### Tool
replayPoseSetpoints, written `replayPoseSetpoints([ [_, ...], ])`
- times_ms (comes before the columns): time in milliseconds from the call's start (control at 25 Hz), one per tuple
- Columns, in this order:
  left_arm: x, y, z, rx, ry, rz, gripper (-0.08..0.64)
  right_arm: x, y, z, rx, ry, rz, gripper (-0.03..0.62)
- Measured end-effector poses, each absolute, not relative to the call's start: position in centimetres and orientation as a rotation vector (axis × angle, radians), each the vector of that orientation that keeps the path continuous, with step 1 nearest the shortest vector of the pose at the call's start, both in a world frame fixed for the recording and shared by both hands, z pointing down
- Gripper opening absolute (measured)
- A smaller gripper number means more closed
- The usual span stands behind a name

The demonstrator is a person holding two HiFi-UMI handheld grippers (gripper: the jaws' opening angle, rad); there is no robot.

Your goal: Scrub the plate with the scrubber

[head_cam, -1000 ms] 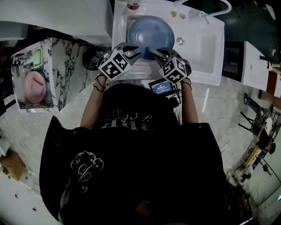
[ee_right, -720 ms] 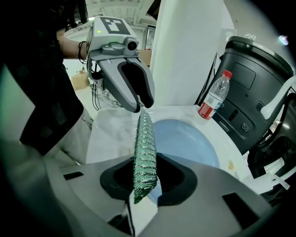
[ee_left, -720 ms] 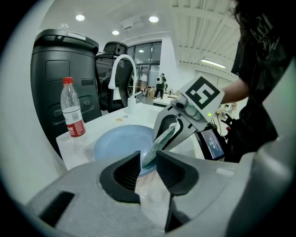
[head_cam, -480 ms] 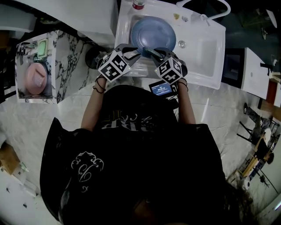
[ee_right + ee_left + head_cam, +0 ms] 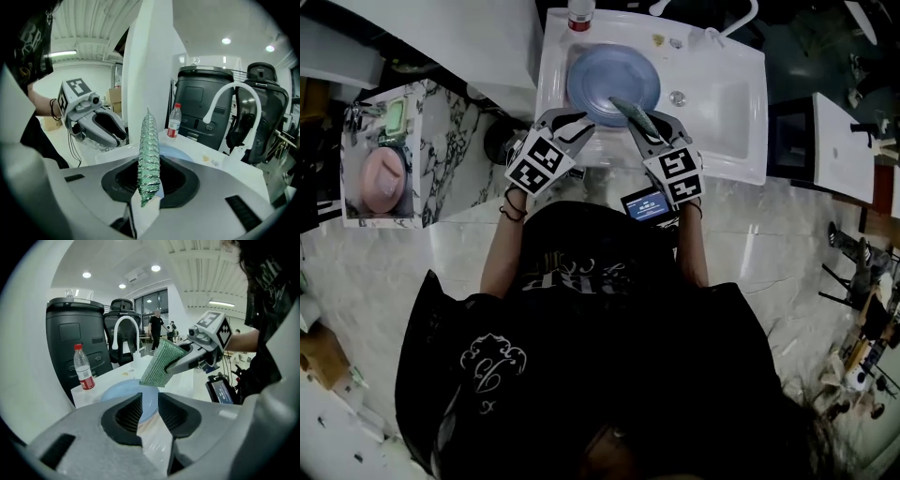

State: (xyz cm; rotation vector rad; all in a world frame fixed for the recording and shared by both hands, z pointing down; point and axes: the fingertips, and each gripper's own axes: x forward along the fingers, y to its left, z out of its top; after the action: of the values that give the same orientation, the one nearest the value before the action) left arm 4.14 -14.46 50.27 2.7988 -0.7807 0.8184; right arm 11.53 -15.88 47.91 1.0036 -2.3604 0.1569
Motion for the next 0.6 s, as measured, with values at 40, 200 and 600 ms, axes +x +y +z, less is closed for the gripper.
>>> replayPoseSetpoints([
  [40,4.6,-13.8,49.6,2.804,-0.793,0.798,0.115,12.1,-14.9,47.4,1.029,-2.372,0.178,0.086],
  [200,6.3,-12.0,47.3,2.831,-0.851,0.713,0.115,14.1,-11.5,46.1,1.096,-2.404,0.233,0.086],
  [600,8.2,-4.6,43.0,2.812,-0.988,0.559,0.115,17.1,-3.4,45.4,1.139,-2.459,0.3,0.086],
])
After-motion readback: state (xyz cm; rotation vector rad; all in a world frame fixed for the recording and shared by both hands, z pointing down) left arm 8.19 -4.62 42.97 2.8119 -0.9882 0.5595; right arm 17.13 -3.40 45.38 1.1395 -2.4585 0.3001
